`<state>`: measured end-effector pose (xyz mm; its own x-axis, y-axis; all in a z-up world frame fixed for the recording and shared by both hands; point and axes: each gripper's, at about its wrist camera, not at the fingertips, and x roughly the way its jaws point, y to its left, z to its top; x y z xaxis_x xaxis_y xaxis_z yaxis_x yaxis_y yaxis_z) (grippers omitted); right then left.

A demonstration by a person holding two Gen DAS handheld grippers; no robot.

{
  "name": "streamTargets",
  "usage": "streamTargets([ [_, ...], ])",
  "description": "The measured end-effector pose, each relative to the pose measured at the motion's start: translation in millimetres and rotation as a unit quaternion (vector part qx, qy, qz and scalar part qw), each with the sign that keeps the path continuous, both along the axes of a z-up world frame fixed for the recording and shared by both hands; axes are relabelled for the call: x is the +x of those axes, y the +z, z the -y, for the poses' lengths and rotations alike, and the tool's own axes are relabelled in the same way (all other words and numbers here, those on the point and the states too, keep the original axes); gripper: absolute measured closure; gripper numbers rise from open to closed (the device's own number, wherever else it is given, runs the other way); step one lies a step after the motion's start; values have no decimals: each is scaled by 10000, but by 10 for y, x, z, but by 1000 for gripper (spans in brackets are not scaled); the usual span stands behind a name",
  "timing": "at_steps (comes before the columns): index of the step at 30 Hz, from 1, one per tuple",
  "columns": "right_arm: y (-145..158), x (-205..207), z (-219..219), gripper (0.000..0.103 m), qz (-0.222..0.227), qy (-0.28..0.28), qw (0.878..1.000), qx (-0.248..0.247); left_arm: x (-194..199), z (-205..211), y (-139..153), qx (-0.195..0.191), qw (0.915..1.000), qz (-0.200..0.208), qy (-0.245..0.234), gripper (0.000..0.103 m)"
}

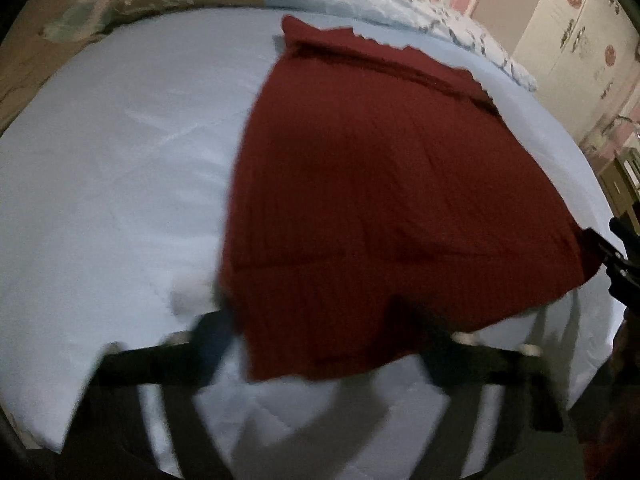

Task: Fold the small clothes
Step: 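Grasp the sweater hem with the left gripper while the right gripper grasps the hem too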

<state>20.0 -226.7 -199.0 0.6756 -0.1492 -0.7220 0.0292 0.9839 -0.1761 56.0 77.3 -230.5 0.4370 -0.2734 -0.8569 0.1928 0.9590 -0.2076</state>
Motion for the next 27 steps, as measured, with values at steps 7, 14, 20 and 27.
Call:
streamTargets([
  [7, -5, -34, 155, 3, -31, -140, 9999, 40, 13, 40, 6, -89, 9996, -187, -175, 83],
  [14, -71, -117, 596, 3, -273, -484, 9959, 719, -49, 163, 31, 414, 9987, -25, -280, 84],
  [20, -185, -73, 677, 3, -480, -669, 9915, 1010, -30, 173, 24, 433, 9987, -38, -274, 84],
  [27, -387, 43, 721, 4, -761, -753, 9831, 1487, -6, 216, 20, 480, 9985, -35, -266, 83],
])
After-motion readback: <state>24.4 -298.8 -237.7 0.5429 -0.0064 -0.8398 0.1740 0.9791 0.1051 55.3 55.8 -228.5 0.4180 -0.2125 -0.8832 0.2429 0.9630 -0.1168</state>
